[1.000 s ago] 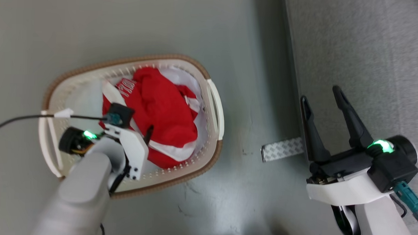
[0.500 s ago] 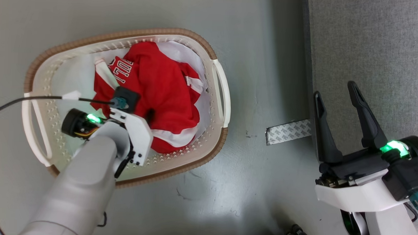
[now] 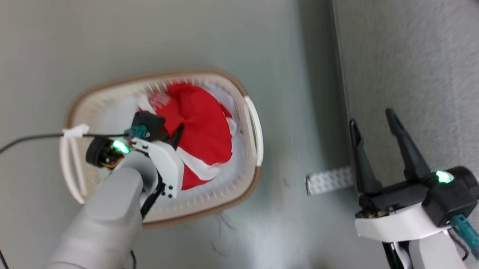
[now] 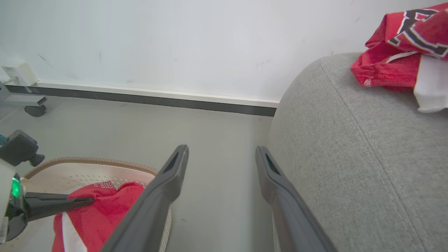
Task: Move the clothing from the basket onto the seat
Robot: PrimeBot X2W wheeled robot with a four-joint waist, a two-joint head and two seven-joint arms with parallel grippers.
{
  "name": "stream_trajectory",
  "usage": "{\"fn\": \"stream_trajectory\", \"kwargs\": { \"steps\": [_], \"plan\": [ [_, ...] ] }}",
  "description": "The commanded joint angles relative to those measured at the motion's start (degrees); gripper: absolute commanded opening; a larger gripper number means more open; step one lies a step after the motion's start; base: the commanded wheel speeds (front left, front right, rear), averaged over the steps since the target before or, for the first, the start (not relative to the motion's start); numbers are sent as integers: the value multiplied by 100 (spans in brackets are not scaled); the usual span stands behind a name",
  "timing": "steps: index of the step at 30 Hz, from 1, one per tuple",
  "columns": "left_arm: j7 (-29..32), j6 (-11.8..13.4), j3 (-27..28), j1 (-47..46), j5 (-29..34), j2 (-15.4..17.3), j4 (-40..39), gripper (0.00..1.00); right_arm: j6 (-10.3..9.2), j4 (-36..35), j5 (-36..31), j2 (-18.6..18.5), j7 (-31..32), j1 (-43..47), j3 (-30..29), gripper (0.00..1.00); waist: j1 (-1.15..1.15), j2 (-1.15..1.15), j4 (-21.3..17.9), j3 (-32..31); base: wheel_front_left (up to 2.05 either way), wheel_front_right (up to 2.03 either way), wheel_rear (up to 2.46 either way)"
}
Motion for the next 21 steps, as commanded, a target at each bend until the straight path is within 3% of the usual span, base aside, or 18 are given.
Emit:
{"fn": "stream_trajectory", "kwargs": {
  "steps": [1,8,14,21],
  "plan": [
    [-78,9,-5,161,-132,-50,-34,0,-14,100,-50,-18,-9,118,-7,100,0,0,293,-727,0,0,0],
    [-166,6,-168,734,-696,-165,-293,0,-14,493,-150,-19,-9,492,-1,100,0,0,560,-2047,0,0,0],
    [-192,5,-215,1172,-967,-52,-628,0,-15,715,-68,-20,-10,795,53,100,0,0,695,-2935,0,0,0],
    [-119,54,-162,1560,-1132,33,-1151,0,-14,911,-33,-20,-9,1135,156,100,0,0,836,-3628,0,0,0]
  ]
}}
